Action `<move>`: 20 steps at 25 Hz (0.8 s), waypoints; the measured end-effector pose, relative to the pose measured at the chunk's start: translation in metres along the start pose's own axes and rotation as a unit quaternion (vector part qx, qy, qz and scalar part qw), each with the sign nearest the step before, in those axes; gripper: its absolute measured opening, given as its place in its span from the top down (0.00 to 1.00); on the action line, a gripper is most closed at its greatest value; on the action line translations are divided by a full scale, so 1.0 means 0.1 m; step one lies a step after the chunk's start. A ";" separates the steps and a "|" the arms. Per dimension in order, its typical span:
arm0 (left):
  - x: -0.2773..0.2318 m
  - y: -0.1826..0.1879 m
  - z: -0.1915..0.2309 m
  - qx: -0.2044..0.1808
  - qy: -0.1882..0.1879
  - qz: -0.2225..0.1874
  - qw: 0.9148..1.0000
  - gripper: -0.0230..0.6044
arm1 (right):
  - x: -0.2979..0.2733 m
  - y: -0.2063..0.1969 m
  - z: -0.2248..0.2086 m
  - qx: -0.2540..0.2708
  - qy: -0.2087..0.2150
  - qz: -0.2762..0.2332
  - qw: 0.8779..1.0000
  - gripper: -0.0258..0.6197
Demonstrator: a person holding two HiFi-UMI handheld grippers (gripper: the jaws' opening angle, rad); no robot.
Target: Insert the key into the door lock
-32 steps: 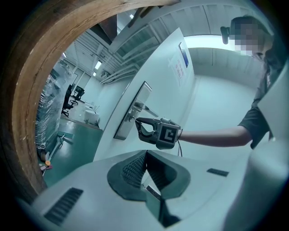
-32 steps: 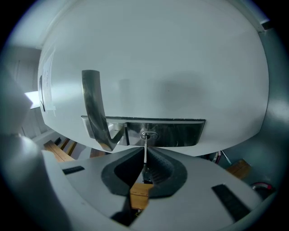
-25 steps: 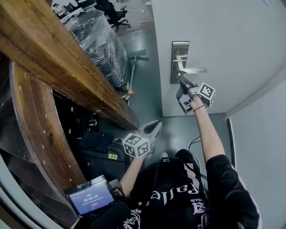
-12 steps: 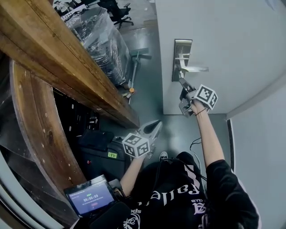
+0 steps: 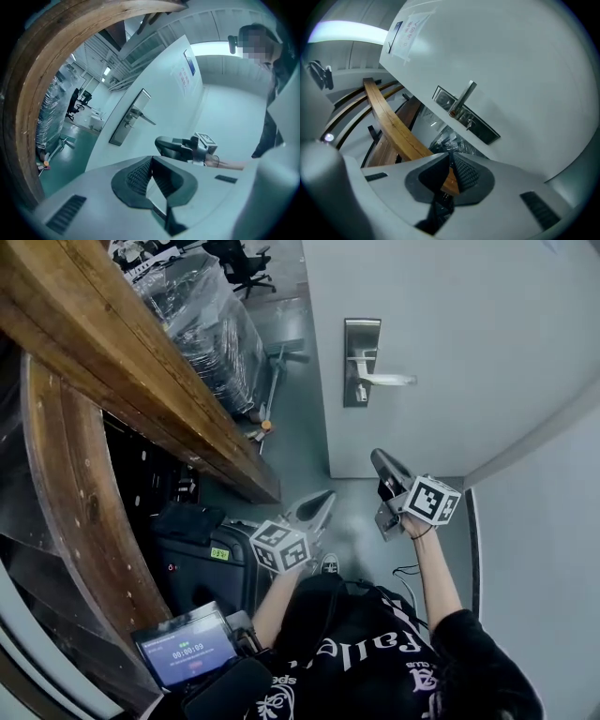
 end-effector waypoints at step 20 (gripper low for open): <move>0.54 -1.36 -2.04 0.027 0.046 -0.020 0.998 0.96 | 2.76 -1.22 0.40 0.081 -0.007 0.098 0.992 0.90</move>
Point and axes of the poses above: the fingertips, and each gripper's own axes: x backward along the fingers, z to its left, y out of its top, the point moved 1 cm from there along x, backward along the fingers
